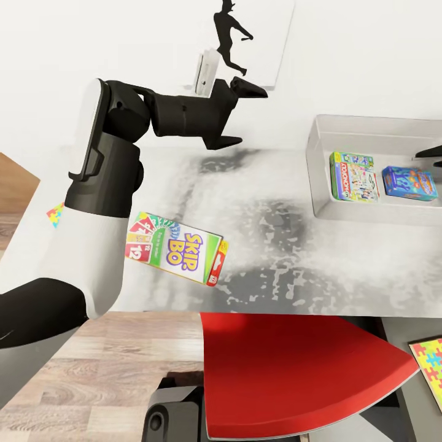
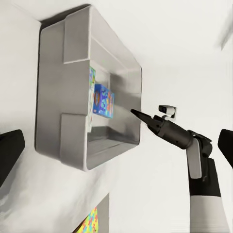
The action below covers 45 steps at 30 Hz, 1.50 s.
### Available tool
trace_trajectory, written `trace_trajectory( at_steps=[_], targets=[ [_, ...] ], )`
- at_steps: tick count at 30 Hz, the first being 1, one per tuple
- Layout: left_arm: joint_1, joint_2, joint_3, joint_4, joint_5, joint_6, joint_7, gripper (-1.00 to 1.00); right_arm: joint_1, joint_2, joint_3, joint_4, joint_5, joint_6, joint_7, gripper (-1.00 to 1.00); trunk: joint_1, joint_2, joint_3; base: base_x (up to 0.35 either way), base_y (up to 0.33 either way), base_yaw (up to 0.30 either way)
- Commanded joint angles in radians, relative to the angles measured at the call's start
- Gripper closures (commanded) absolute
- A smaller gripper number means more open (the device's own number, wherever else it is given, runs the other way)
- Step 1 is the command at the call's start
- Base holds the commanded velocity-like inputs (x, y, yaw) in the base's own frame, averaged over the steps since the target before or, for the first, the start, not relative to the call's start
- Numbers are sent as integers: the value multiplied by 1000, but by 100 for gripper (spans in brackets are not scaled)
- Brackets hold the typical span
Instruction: Put all the toys in the child's room - the three board games (two on the bed and one on the table), the two jigsaw puzzles on the table, and the tennis ball on the table - inside the toy box on the table in the child's room.
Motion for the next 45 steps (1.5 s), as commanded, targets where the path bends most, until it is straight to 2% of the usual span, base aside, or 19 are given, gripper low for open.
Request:
trace_trajectory(
  at_steps=[1, 5, 13, 23, 45],
  targets=[
    [-1, -1, 1, -1, 8, 1, 10, -100, -2, -2, 6, -1, -5, 4, 1, -100, 0, -1, -1, 0, 0, 0],
    [15, 1, 1, -22, 4, 0, 9, -100, -1, -21, 7, -25, -39, 7, 2, -100, 0, -1, -1, 0, 0, 0],
    [35, 5, 2, -38, 1, 0, 11, -100, 0, -40, 8, -72, -67, 17, 10, -100, 0, -1, -1, -23, 0, 0],
    [43, 7, 2, -45, -1, -1, 13, -100, 6, -47, 16, -102, -71, 68, 13, -100, 0, -1, 2, -140, 0, 0],
    [45, 7, 2, -49, -2, -1, 8, -100, 11, -47, 21, -111, -72, 88, 7, -100, 0, -1, 33, -28, 0, 0]
  ],
)
